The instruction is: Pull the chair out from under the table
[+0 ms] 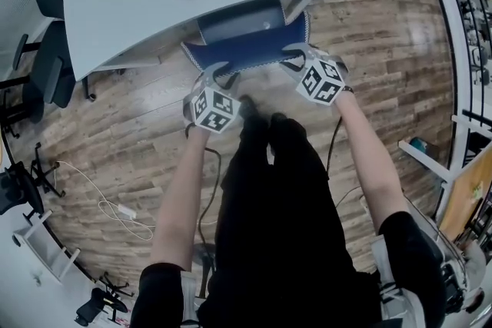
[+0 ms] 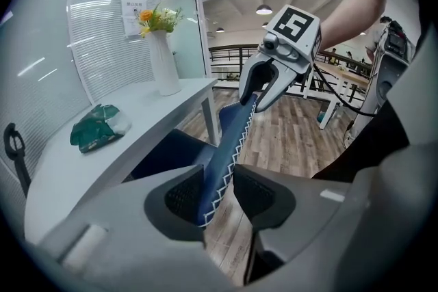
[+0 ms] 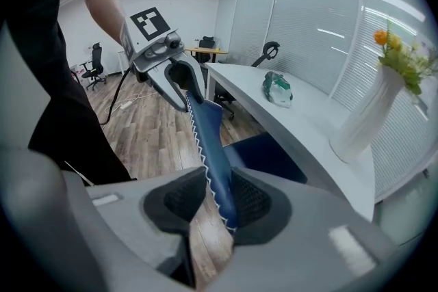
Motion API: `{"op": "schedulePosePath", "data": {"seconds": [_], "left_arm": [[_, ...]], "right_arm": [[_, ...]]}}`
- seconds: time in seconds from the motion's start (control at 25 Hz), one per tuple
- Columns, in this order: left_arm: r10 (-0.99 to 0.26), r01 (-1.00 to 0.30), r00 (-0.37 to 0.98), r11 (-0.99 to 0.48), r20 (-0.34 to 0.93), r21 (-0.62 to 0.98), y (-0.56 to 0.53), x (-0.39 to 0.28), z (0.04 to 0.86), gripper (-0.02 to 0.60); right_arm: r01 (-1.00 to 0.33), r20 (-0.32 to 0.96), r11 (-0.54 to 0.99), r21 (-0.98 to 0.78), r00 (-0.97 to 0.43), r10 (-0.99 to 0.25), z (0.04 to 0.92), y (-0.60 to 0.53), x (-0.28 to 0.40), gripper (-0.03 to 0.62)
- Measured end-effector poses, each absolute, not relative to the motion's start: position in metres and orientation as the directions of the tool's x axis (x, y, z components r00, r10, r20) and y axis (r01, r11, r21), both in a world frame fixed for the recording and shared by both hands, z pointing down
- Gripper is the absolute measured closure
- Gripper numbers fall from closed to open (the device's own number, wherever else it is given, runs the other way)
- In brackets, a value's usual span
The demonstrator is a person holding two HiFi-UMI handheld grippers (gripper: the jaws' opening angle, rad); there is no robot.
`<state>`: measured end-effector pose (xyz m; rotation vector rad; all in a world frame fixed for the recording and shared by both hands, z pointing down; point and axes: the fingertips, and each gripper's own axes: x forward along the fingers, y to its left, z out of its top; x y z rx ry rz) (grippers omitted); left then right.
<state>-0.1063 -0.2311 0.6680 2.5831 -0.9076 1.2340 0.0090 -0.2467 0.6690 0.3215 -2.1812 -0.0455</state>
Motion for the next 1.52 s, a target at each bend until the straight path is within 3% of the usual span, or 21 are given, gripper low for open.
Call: {"op": "schedulePosePath", "data": {"seconds": [0.68,1.52], "left_arm": [[-0.371,-0.517,0.427,-0.849,0.825,-0.114,-0.166,-0.095,0.693,0.457],[-0.392,-0.512,0.416,-0.847,0.821,-0.145,-0.109,-0.088,0.671,0.46]], "right_arm": [[-0.148,0.844,0.971,0.187,-0.482,-0.236,0.694,-0.18,0.019,0.488],[-0.145,0.821,0.966,0.215,-0.509,-0.259,0.673,-0.122,0.026,0.49]]}}
